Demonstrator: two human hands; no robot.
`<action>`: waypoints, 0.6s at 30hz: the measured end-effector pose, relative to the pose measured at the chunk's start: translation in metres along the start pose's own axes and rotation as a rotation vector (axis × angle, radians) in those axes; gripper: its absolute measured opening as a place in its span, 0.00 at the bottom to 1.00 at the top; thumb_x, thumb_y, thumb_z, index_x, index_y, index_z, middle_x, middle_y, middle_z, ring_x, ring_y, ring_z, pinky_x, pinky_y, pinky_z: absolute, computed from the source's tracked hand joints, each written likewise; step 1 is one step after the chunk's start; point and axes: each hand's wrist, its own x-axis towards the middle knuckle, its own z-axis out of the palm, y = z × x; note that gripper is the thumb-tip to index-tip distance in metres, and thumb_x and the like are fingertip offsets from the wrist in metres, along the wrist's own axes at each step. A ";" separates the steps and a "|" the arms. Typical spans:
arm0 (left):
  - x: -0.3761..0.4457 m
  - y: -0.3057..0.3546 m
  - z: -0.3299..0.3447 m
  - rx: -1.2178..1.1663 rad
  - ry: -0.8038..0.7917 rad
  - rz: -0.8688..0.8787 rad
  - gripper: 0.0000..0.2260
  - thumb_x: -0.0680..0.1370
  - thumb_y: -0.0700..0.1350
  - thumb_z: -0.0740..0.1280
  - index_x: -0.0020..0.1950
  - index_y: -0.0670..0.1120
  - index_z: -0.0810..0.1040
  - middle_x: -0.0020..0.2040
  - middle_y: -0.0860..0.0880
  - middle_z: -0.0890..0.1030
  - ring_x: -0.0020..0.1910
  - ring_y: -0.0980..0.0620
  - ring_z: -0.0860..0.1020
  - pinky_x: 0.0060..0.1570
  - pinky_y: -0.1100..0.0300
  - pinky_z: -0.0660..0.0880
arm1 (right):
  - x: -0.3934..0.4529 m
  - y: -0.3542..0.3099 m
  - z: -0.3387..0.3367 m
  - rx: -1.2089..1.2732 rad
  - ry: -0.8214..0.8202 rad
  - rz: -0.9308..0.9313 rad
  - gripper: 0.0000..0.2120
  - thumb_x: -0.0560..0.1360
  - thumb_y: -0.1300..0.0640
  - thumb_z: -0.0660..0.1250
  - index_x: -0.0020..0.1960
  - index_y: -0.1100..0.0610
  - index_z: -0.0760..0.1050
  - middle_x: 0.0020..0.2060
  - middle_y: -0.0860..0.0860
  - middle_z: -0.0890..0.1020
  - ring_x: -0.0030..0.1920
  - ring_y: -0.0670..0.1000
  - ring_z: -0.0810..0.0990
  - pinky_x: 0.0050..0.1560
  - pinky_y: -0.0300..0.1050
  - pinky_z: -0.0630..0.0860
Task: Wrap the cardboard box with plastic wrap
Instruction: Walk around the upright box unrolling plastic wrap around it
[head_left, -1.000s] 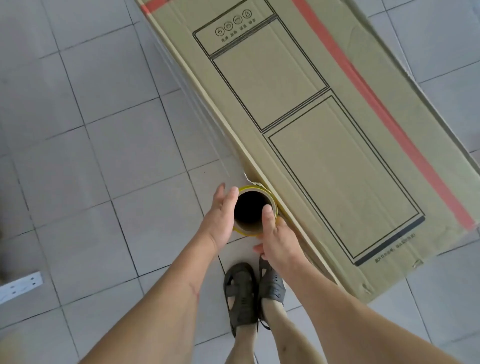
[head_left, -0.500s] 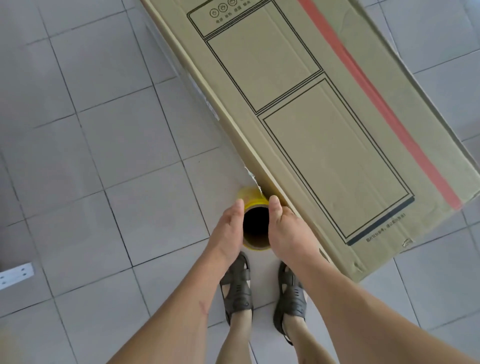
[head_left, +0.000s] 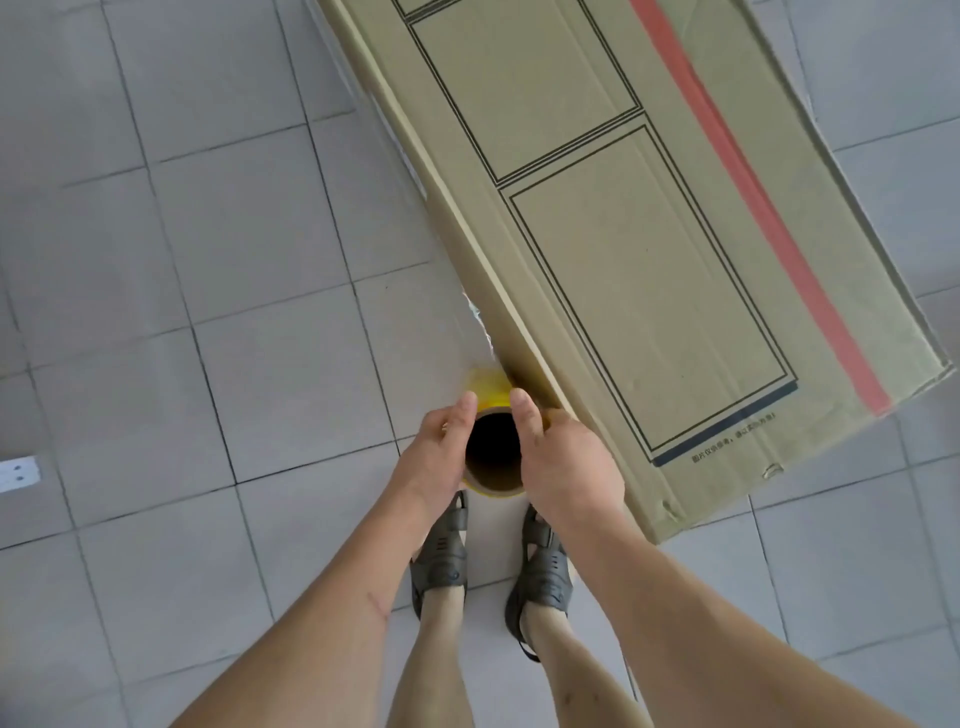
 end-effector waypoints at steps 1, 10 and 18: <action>-0.005 0.003 0.001 0.003 0.005 -0.010 0.44 0.64 0.85 0.52 0.66 0.56 0.74 0.61 0.50 0.82 0.63 0.48 0.79 0.65 0.43 0.78 | -0.002 0.006 0.005 0.067 -0.001 0.026 0.35 0.78 0.29 0.43 0.57 0.55 0.75 0.44 0.52 0.80 0.46 0.56 0.78 0.43 0.48 0.73; -0.010 0.026 0.019 0.002 0.034 0.099 0.25 0.85 0.64 0.53 0.78 0.56 0.70 0.76 0.54 0.72 0.75 0.54 0.69 0.78 0.53 0.62 | -0.001 0.029 0.012 0.362 -0.026 -0.011 0.31 0.82 0.37 0.42 0.64 0.56 0.74 0.49 0.58 0.84 0.52 0.59 0.82 0.55 0.53 0.78; -0.045 0.001 0.034 -0.024 -0.098 0.012 0.17 0.85 0.63 0.51 0.66 0.60 0.72 0.58 0.56 0.79 0.59 0.55 0.76 0.40 0.68 0.72 | -0.021 0.035 -0.006 0.066 0.035 -0.044 0.26 0.84 0.44 0.43 0.69 0.55 0.72 0.55 0.56 0.81 0.57 0.58 0.79 0.54 0.50 0.76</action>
